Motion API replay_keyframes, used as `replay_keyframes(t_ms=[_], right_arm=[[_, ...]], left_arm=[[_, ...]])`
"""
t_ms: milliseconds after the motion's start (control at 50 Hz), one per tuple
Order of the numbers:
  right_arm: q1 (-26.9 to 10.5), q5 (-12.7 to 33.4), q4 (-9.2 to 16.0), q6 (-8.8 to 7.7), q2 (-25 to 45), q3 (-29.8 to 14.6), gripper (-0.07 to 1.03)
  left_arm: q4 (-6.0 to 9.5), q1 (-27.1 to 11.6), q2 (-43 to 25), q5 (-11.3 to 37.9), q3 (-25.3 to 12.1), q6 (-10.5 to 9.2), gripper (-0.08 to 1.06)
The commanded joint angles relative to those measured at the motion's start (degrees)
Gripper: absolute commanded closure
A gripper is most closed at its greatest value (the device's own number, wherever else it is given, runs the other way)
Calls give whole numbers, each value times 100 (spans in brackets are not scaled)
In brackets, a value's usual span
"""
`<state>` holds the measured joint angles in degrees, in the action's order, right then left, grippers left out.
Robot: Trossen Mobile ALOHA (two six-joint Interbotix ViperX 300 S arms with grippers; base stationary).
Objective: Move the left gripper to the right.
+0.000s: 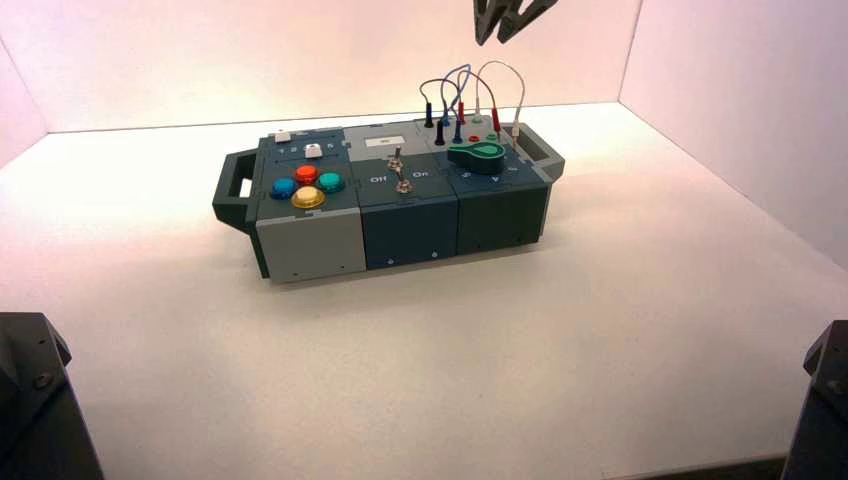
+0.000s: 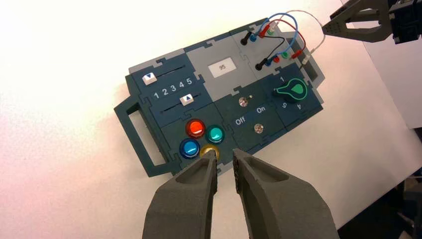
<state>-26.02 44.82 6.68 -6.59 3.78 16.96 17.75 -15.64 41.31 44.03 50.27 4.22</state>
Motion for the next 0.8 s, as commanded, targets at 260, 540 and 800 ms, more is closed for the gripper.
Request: replay_keyframes(t_ms=[260, 540, 800], right_arm=[[-18, -88, 9, -18, -79, -123, 53], [-18, -114, 9, -18, -62, -167, 53], [-9, -158, 0, -18, -44, -202, 53]], left_arm=[[-26, -9, 9, -26, -79, 44, 77], [0, -149, -18, -114, -132, 35, 77], [18, -483, -272, -202, -316, 0, 77]])
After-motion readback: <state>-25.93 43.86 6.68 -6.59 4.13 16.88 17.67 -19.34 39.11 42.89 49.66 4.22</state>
